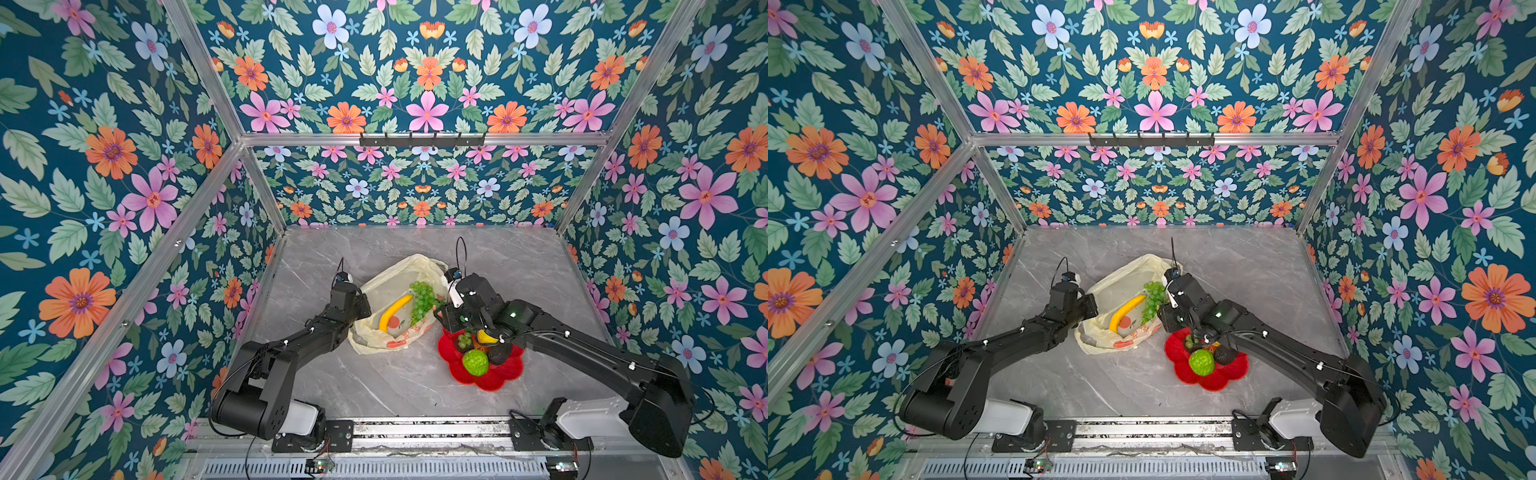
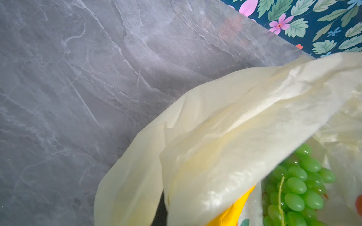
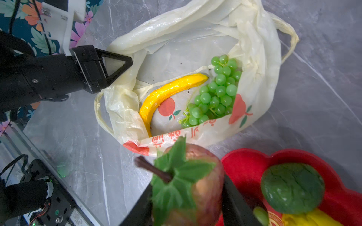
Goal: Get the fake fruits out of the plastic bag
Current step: 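Lift the red apple out and carry it over the red plate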
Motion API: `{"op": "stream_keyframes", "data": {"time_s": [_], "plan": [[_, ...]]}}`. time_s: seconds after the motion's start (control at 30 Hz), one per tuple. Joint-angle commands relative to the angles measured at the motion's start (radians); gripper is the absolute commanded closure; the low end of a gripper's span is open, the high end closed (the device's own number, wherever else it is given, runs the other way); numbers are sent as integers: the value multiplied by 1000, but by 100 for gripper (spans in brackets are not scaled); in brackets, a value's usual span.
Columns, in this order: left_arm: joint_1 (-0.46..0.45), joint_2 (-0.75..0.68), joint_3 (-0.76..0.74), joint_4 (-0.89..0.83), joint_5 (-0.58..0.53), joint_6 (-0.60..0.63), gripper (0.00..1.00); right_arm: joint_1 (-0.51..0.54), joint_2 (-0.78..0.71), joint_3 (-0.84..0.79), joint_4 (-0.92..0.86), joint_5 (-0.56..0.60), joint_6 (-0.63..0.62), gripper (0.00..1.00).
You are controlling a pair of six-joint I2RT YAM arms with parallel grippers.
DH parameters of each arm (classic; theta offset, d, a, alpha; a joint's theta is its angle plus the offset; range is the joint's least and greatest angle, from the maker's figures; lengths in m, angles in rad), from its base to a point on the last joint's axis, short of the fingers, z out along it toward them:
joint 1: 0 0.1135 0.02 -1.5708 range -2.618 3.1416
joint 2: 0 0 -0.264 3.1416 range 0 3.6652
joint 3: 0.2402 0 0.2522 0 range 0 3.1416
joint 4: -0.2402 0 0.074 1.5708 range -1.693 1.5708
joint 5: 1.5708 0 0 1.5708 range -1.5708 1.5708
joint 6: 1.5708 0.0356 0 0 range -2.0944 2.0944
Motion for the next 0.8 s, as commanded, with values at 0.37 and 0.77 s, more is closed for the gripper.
{"op": "stream_keyframes", "data": {"time_s": [0.37, 0.77], "plan": [[-1, 2, 1, 12, -12, -1, 100, -149, -204, -190, -58, -71, 90, 60], [0, 10, 3, 12, -17, -1, 100, -192, -228, -303, -4, -113, 130, 60]]}}
